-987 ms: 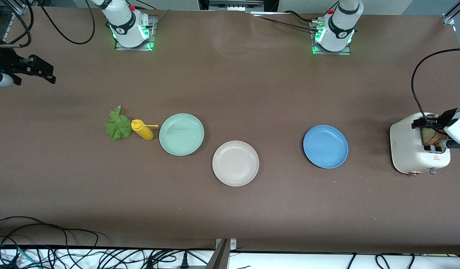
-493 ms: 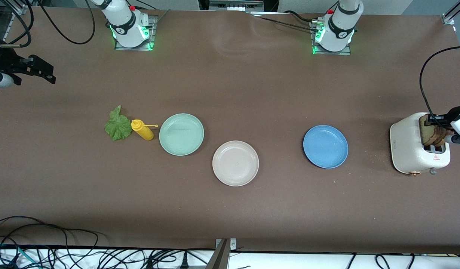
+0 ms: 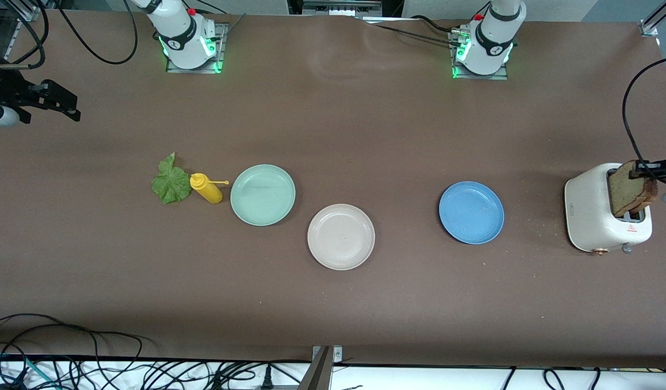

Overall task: Make sandwich on beige plate with both arms
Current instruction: 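Close the left gripper on the outer bread slice and lift it, then carry the bread slice with the left gripper over the beige plate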

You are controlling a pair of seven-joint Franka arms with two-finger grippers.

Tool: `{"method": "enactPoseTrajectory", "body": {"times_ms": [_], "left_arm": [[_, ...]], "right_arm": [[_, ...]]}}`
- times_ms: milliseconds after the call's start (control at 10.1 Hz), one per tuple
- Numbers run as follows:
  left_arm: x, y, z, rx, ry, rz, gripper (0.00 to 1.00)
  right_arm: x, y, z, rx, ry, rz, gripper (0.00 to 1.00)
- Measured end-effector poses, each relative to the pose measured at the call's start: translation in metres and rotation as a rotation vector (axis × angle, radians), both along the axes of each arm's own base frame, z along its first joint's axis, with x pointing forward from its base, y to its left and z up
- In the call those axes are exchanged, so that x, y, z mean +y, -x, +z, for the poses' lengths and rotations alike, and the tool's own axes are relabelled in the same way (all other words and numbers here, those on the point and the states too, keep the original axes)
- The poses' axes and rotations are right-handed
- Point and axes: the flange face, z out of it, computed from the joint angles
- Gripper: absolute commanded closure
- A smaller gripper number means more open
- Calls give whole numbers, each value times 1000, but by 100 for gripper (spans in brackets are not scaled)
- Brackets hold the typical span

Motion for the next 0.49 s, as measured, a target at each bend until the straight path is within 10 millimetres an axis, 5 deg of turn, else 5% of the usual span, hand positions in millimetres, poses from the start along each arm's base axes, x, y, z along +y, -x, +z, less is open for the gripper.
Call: {"method": "enactPoseTrajectory", "body": {"times_ms": [296, 493], "left_arm": [[-33, -14, 26, -54, 148, 15, 100], [-98, -31, 22, -66, 314, -15, 100]], "right_arm": [[0, 0, 0, 0, 0, 0, 0], [0, 0, 0, 0, 0, 0, 0]]}}
